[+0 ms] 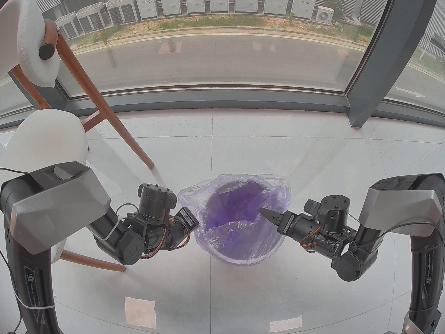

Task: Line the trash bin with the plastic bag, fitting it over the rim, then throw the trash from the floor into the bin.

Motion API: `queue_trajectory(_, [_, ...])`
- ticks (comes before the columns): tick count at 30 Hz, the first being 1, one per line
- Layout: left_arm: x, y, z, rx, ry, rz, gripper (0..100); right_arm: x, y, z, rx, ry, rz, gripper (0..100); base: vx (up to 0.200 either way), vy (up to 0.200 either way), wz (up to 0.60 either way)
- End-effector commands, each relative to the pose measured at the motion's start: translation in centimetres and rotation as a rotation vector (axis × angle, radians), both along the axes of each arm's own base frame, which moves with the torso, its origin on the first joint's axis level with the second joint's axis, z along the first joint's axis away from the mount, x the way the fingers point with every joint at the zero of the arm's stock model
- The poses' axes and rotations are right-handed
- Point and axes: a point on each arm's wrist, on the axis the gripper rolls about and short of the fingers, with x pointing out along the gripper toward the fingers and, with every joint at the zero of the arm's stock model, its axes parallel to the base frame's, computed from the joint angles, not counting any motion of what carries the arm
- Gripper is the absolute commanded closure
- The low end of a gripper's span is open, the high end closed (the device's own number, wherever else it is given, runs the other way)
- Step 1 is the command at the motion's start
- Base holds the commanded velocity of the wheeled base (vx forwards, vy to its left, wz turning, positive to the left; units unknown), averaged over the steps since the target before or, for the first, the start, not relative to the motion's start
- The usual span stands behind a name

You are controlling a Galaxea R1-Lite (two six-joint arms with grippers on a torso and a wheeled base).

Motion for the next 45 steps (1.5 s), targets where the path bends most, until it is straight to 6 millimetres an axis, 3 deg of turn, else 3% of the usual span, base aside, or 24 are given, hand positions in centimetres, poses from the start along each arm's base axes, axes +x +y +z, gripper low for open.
queue_trajectory(1, [0.0, 0.0, 0.0, 0.000, 0.000, 0.000, 100, 0.3, 0.3, 0.4, 0.011, -0.020, 0.003, 100, 0.000, 0.000, 0.00])
queue_trajectory(10, [0.0, 0.0, 0.0, 0.012, -0.006, 0.011, 100, -0.9, -0.6, 2.5, 0.013, -0.024, -0.003, 100, 0.000, 0.000, 0.00])
queue_trajectory(13, [-0.8, -0.4, -0.3, 0.028, 0.008, -0.007, 100, -2.3, -1.6, 2.6, -0.006, 0.013, -0.011, 100, 0.000, 0.000, 0.00])
queue_trajectory(17, [-1.8, -0.6, -0.7, 0.051, 0.026, -0.033, 100, -3.1, -2.4, 1.9, -0.034, 0.052, -0.020, 100, 0.000, 0.000, 0.00])
queue_trajectory(23, [-3.2, -0.6, -2.8, 0.153, 0.070, -0.062, 100, -3.2, -3.8, -1.0, -0.093, 0.138, -0.069, 100, 0.000, 0.000, 0.00])
queue_trajectory(37, [-3.3, -0.5, -5.3, 0.283, 0.083, -0.088, 100, -2.7, -4.4, -5.6, -0.168, 0.167, -0.102, 100, 0.000, 0.000, 0.00])
queue_trajectory(45, [-3.4, -0.9, -6.2, 0.370, 0.051, -0.135, 100, -2.5, -4.8, -6.5, -0.193, 0.157, -0.104, 100, 0.000, 0.000, 0.00])
